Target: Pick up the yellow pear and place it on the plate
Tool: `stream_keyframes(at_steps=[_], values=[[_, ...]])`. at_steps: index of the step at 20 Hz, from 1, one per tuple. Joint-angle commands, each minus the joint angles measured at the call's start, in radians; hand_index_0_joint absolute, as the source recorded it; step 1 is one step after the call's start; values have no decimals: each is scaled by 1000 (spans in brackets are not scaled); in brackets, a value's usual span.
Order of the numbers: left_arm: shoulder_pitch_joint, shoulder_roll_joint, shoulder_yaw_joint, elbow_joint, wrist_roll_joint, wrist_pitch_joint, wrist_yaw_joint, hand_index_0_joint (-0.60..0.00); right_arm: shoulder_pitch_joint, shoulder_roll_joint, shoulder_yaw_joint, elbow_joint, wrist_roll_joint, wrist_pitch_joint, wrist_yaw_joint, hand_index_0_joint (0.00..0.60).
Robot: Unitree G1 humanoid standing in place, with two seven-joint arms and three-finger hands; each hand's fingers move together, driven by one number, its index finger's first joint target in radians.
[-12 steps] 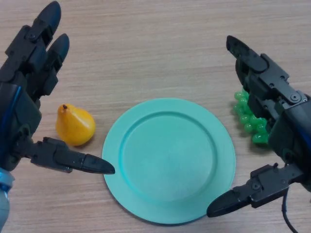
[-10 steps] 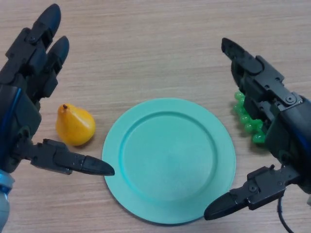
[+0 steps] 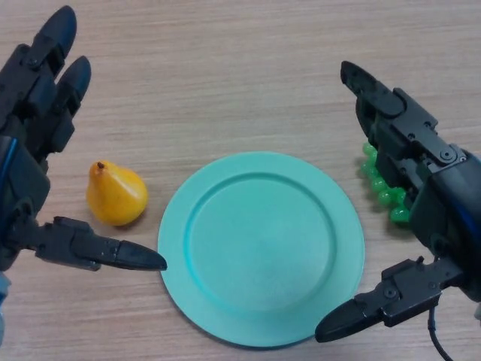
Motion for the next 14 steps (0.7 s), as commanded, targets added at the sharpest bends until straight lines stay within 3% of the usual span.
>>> stream_keyframes(at_steps=[1, 3, 5, 6, 7, 8, 9, 11, 12, 13, 14], values=[[-34, 36, 30, 13, 31, -132, -7, 0, -28, -12, -38, -68, 25, -97, -25, 0], [-58, 41, 16, 114, 56, -178, 4, 0, -20, -12, -42, -72, 17, -104, -20, 0], [-69, 46, 5, 162, 93, -216, 7, 0, -15, -13, -44, -73, 15, -109, -18, 200], [-84, 49, -4, 222, 129, -265, 19, 0, -11, -13, -47, -74, 12, -114, -17, 350], [-101, 52, -13, 287, 158, -315, 38, 0, -4, -15, -49, -76, 4, -122, -14, 450], [-144, 56, -33, 450, 213, -423, 107, 0, 10, -16, -51, -78, -19, -144, -8, 600], [-150, 59, -43, 495, 230, -454, 127, 0, 18, -14, -55, -79, -17, -151, -6, 600], [-162, 61, -44, 543, 231, -479, 147, 0, 23, -16, -60, -80, -7, -146, -8, 399], [-177, 66, -45, 604, 233, -514, 171, 0, 26, -22, -66, -81, 3, -142, -12, 248], [-198, 71, -47, 674, 236, -552, 203, 0, 32, -29, -74, -81, 17, -144, -18, 150], [-248, 83, -64, 849, 262, -656, 277, 0, 46, -43, -89, -82, 35, -161, -34, 0]])
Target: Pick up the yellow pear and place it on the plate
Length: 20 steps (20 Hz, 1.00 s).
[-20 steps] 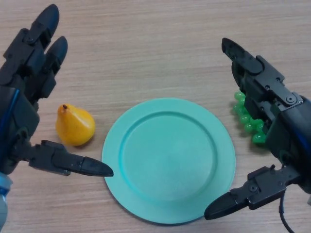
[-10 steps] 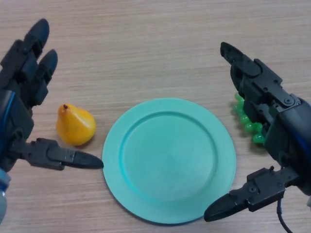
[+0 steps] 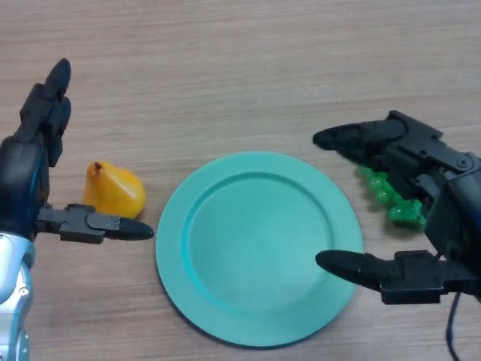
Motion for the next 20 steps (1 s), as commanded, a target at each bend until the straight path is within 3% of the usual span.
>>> stream_keyframes(at_steps=[1, 9, 18, 20], values=[[-90, 62, 18, 107, 28, -189, 113, 0, -1, -24, -56, -55, 41, -166, -39, 0], [-186, 70, -7, 398, -2, -282, 149, 0, 17, -23, -79, -55, 22, -213, -54, 0], [-322, 42, -58, 717, 10, -354, 175, 0, 25, -48, -119, -55, 72, -202, -81, 0], [-343, 34, -52, 768, -25, -374, 150, 0, 33, -49, -123, -55, 73, -209, -82, 0]])
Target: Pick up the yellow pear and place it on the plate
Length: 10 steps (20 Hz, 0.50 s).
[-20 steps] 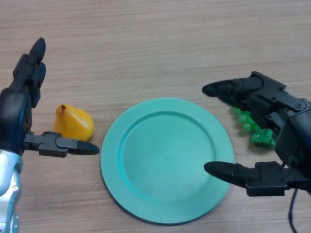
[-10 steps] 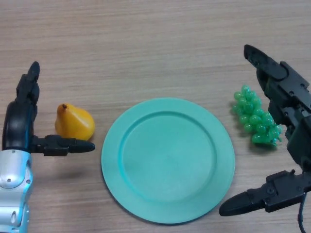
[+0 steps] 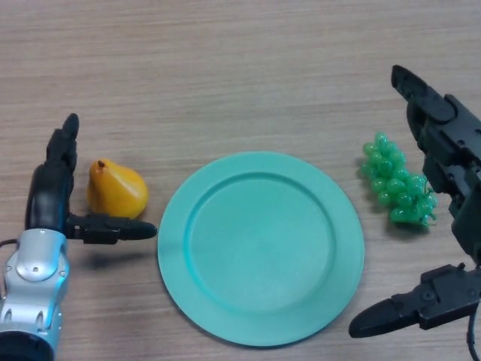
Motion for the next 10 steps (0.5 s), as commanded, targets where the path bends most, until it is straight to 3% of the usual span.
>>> stream_keyframes(at_steps=[1, 3, 6, 10], values=[[-73, 32, 34, -12, -33, -151, 16, 0, -9, -13, -49, -55, 30, -146, -37, 0], [-76, 29, 36, -5, -51, -160, 4, -199, -7, -11, -51, -55, 29, -149, -35, 0], [-100, 18, 20, 69, -59, -246, -2, -600, -14, -17, -59, -55, 38, -136, -32, 0], [-95, 19, 25, 91, -65, -232, -27, -600, -26, -3, -52, -55, 10, -140, -24, 0]])
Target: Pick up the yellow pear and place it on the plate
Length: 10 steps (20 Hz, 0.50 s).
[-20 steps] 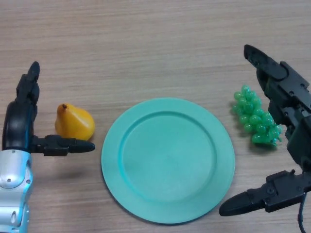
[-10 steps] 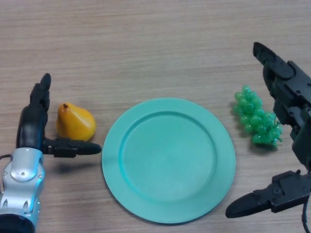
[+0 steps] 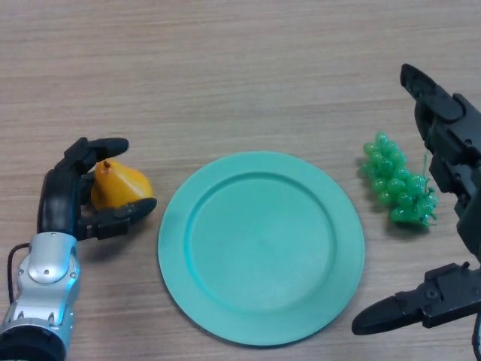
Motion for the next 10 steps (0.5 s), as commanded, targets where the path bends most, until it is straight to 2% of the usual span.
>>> stream_keyframes(at_steps=[1, 3, 4, 5, 6, 7, 9, 10], values=[[-37, 46, 33, -70, -46, -94, -33, -600, -31, 1, -49, -55, 7, -133, -15, 0], [-33, 48, 43, -95, -75, -61, -47, -600, -33, 5, -49, -55, 8, -131, -13, 201], [-31, 54, 50, -124, -95, -28, -38, -600, -33, 7, -48, -55, 12, -129, -13, 351], [-34, 64, 49, -140, -75, -43, 2, -600, -34, 9, -46, -55, 10, -126, -10, 449], [-35, 86, 41, -189, -6, -73, 100, -600, -37, 15, -49, -55, 14, -110, 0, 600], [-28, 83, 45, -237, 3, -71, 119, -600, -44, 15, -52, -55, 16, -103, 0, 600], [-17, 77, 39, -285, 5, -50, 117, -600, -46, 15, -52, -55, 15, -102, 0, 400], [-3, 66, 28, -348, 11, -19, 105, -600, -47, 16, -54, -55, 18, -102, 0, 249]])
